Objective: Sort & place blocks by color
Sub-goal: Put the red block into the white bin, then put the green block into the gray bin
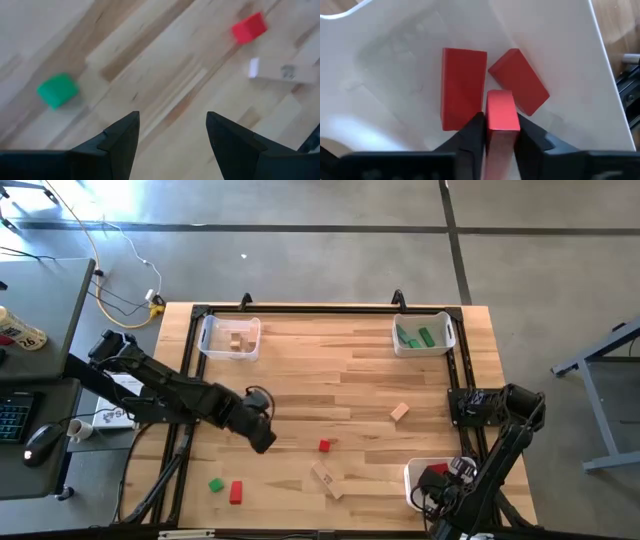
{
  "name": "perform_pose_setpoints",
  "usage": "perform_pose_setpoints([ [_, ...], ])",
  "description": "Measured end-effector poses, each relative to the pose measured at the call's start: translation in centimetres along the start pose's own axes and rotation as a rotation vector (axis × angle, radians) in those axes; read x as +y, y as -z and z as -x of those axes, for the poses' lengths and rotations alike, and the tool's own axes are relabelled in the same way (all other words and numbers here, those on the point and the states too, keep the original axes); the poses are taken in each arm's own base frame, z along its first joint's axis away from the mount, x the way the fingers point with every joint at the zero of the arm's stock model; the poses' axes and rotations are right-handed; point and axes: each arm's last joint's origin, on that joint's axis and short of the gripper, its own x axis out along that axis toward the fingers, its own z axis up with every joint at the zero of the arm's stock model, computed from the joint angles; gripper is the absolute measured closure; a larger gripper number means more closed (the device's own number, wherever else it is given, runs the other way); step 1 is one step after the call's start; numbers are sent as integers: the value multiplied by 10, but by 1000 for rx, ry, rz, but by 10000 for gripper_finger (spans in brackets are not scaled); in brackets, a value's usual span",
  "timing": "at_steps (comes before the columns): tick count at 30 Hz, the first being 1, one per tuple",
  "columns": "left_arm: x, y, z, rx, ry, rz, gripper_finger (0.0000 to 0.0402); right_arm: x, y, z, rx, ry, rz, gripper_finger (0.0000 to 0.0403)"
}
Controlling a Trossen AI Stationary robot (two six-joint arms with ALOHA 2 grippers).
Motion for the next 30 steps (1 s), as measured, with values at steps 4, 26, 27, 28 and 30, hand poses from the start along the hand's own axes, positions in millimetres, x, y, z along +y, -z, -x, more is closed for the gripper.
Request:
perform_pose_setpoints([
  [4,0,20,4,60,-40,19,183,0,0,0,-2,0,8,280],
  [26,-5,117,27,267,-63,182,183,-49,-33,69,-255,-47,-2,233],
  [27,-5,121,27,270,-69,176,183,-51,-36,71,-258,-45,0,233],
  [28,-5,124,27,272,-73,171,183,-54,-39,72,-260,-41,5,233],
  [30,-5,131,25,273,-87,162,183,-59,-46,75,-265,-43,14,233],
])
